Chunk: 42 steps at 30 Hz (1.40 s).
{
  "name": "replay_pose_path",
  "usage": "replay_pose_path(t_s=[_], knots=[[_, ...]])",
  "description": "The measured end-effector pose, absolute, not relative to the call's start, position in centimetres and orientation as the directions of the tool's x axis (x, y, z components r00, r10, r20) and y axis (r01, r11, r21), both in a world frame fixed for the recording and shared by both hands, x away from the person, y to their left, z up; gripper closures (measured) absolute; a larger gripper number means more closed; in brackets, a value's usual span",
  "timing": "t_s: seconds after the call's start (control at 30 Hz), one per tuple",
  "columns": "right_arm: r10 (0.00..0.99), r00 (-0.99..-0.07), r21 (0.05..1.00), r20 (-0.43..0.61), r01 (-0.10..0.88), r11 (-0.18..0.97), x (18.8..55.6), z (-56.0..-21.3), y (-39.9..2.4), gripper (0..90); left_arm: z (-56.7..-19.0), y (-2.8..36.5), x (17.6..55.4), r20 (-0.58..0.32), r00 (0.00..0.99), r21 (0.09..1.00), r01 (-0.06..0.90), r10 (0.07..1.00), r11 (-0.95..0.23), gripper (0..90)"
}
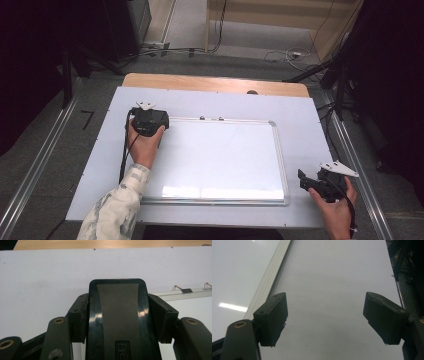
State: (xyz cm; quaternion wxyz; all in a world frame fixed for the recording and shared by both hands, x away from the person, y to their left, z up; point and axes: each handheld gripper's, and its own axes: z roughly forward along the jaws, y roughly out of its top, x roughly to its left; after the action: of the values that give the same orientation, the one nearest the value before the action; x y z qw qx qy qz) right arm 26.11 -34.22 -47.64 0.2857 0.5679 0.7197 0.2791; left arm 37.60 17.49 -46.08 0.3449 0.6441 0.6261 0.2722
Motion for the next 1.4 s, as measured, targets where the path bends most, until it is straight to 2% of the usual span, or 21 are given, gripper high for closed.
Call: replay_pose_path(t_s=[0.4,0.6,0.8,0.93,1.1,1.4], knots=[[0.976,-0.195,0.721,-0.097,0.662,0.204,26.3,-47.7,-34.0,18.5,-48.2,16.9,39.2,-0.062,-0.019,0.720,0.692,0.998,0.058,40.6],[0.976,-0.196,0.723,-0.095,0.660,0.203,26.2,-47.7,-34.0,18.5,-48.8,16.2,39.6,-0.033,-0.025,0.710,0.703,0.999,0.041,39.1],[0.975,-0.198,0.722,-0.098,0.660,0.207,26.3,-47.7,-34.0,18.5,-48.6,16.2,39.3,-0.013,0.009,0.718,0.696,1.000,0.003,39.1],[0.975,-0.201,0.723,-0.098,0.659,0.209,26.3,-47.7,-34.0,18.5,-47.6,16.5,38.5,-0.040,0.025,0.759,0.651,0.999,0.014,38.4],[0.975,-0.200,0.721,-0.099,0.660,0.209,26.3,-47.7,-33.9,18.5,-46.3,17.0,36.7,-0.061,0.068,0.788,0.615,0.996,0.007,33.5],[0.975,-0.197,0.723,-0.101,0.659,0.208,26.4,-47.7,-33.8,18.4,-46.0,18.6,32.2,-0.099,0.127,0.821,0.570,0.987,0.009,29.3]])
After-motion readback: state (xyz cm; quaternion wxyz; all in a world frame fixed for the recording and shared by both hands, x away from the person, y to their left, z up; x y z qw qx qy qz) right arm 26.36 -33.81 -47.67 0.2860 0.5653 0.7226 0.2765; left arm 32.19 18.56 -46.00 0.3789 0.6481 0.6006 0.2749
